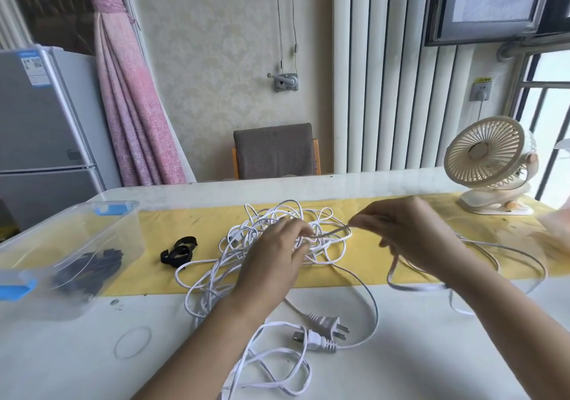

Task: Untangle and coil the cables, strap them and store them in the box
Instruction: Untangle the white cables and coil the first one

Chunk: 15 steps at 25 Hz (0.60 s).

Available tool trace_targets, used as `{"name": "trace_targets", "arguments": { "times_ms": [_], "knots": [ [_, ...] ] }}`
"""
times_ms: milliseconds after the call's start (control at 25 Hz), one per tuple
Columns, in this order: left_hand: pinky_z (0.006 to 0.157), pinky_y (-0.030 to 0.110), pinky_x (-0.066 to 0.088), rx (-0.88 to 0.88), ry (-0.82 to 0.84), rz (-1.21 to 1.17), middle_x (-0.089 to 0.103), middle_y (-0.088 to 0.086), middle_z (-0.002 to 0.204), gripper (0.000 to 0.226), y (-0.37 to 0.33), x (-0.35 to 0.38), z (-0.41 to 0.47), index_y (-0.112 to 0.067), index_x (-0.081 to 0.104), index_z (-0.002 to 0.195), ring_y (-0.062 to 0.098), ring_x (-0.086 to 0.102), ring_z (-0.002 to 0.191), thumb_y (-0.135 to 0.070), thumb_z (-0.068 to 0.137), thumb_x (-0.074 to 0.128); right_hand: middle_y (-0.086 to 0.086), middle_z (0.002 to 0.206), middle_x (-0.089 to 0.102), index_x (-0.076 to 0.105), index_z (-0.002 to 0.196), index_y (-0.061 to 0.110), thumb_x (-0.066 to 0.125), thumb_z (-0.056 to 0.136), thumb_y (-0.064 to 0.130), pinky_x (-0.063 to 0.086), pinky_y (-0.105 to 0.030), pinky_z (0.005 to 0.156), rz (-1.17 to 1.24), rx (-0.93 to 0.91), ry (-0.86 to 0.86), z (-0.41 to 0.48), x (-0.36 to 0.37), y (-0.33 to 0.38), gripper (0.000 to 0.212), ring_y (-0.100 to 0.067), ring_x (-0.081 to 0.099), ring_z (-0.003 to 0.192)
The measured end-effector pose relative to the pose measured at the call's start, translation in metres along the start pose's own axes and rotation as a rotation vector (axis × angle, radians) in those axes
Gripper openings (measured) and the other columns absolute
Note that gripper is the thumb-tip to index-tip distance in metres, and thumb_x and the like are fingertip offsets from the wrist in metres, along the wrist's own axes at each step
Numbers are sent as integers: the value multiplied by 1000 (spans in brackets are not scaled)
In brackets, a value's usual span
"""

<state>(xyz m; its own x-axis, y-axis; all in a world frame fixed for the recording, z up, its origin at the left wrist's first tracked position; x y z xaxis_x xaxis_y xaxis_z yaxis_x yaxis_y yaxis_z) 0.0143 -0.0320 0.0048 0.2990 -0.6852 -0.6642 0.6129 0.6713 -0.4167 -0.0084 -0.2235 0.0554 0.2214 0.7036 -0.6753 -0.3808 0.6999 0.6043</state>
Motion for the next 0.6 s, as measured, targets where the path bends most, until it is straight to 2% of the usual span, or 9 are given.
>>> {"name": "trace_targets", "arguments": {
  "times_ms": [80,160,240,320,360,440,520,600],
  "knots": [
    [79,28,46,-102,-47,34,61,-7,101,13,11,-5,1,-18,64,98,9,56,85,-10,90,58,-6,48,56,71,67,20,68,82,36,42,-32,53,-220,140,-117,4,-20,-22,23,-23,57,52],
    [77,33,48,-196,-90,74,64,-5,98,9,18,-14,2,-19,65,93,16,61,86,-16,91,57,-6,48,53,69,63,17,67,83,36,33,-29,48,-393,290,-199,5,-38,-49,28,-24,52,52],
    [74,33,48,-297,-33,176,63,-5,95,17,21,-21,2,-22,65,91,18,63,84,-38,89,59,-11,61,57,70,73,11,67,85,31,34,-28,51,-522,429,-241,2,-51,-70,24,-32,56,63],
    [73,29,43,-353,115,363,62,-4,96,38,23,-21,0,-25,68,93,18,61,89,-60,83,55,-16,86,64,69,91,7,62,87,22,39,-29,61,-634,520,-167,-2,-47,-79,17,-35,62,84],
    [76,29,39,-355,175,453,62,-4,98,44,22,-20,-1,-26,69,94,19,59,95,-65,81,53,-15,96,65,67,95,7,57,89,16,39,-28,64,-703,526,-106,-3,-41,-78,14,-33,62,92],
    [87,32,31,-349,242,565,61,-4,106,42,23,-15,-3,-28,68,96,19,49,108,-64,82,52,-9,108,64,64,101,11,47,87,7,39,-27,70,-844,432,26,-3,-21,-69,22,-29,60,102],
    [93,34,28,-331,275,606,60,-5,109,36,22,-8,-6,-27,66,94,19,43,113,-59,84,54,-5,121,57,58,120,17,43,82,2,38,-30,87,-888,230,101,1,3,-54,43,-27,52,111],
    [96,33,27,-306,284,587,62,-4,104,31,20,-1,-7,-25,61,82,19,46,109,-55,85,55,-2,131,51,49,133,20,41,75,-5,34,-28,97,-651,67,157,2,31,-39,64,-24,46,118]
  ]
}}
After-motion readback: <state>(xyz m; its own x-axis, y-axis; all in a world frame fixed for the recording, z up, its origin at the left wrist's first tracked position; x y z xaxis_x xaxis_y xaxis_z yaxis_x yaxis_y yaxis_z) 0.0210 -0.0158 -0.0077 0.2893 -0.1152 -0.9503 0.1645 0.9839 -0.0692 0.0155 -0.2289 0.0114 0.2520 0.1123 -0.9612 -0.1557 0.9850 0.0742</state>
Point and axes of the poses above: each hand's wrist, its own z-axis towards the middle knuckle, its own x-axis out of the palm, y = z × x, the point moved 4 cm from there along z, towards the middle knuckle
